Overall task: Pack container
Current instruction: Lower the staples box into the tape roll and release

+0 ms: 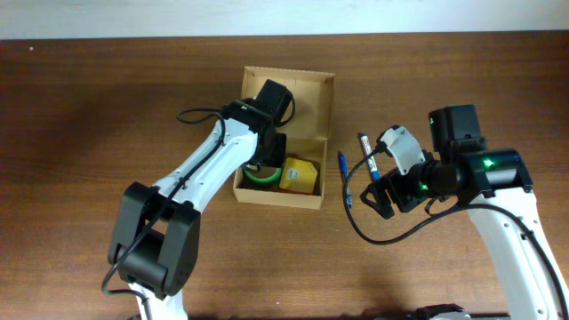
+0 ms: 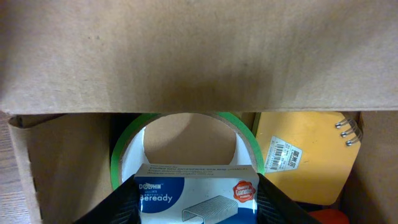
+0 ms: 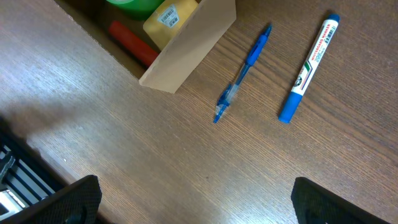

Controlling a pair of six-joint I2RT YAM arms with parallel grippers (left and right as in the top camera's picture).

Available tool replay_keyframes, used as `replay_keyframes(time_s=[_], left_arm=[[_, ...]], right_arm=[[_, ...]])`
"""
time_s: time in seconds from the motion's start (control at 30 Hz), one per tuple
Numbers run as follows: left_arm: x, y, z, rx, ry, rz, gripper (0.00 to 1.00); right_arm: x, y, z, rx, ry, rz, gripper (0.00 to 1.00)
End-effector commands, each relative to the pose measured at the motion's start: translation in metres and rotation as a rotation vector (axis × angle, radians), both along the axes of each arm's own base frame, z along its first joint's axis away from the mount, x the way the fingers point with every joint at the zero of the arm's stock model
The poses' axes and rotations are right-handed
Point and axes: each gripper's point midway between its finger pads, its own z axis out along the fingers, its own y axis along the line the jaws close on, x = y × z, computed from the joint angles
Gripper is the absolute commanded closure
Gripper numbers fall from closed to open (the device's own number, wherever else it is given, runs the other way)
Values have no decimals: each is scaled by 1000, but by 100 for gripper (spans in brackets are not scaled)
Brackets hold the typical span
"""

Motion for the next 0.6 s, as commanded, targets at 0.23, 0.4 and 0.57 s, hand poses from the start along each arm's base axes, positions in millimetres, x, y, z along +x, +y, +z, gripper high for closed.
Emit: replay_keyframes(time_s=[0.23,0.4,0.57], left_arm=[[5,-2,2,6,-15,5,32],[4,-2,6,3,-20,5,32],[5,-2,38,-31,-85,5,32]], right_arm=[[1,0,1,1,-6,1,1],[1,0,1,1,-6,1,1],[1,0,1,1,-6,1,1]])
